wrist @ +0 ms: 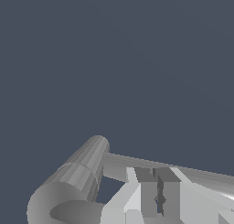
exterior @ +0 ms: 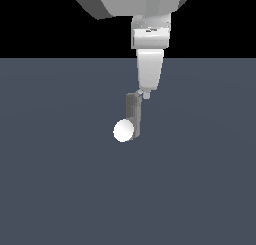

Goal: Turn on the faucet by rotating a designated handle.

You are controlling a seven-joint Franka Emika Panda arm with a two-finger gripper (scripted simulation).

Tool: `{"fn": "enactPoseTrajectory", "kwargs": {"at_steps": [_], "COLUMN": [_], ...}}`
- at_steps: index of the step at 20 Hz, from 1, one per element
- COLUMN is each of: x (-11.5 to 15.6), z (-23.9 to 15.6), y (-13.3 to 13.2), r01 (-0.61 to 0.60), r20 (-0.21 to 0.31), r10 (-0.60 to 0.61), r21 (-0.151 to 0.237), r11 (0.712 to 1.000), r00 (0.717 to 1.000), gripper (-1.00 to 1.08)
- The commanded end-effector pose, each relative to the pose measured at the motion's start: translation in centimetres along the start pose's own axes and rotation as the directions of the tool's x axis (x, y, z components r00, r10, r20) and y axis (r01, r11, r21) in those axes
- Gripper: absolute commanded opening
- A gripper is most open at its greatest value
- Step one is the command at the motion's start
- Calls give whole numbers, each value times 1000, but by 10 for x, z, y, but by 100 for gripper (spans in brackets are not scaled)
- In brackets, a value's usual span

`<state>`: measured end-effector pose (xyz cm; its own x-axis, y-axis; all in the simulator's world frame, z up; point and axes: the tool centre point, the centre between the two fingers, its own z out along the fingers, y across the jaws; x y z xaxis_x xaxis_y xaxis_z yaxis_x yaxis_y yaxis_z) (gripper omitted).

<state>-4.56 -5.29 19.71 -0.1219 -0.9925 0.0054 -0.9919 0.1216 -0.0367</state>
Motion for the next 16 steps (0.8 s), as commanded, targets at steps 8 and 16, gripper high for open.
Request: {"fn": "enactPoseTrajectory", "kwargs": {"at_steps": [8, 16], "x": [-68, -66], "z": [14, 4], "y": [19, -7], "r01": [34, 1], "r20": [7, 3], "r10": [-34, -1], "r21": [-36, -12], "r11": [999, 1000], "r00": [999, 1000], "gripper": [-100, -100]}}
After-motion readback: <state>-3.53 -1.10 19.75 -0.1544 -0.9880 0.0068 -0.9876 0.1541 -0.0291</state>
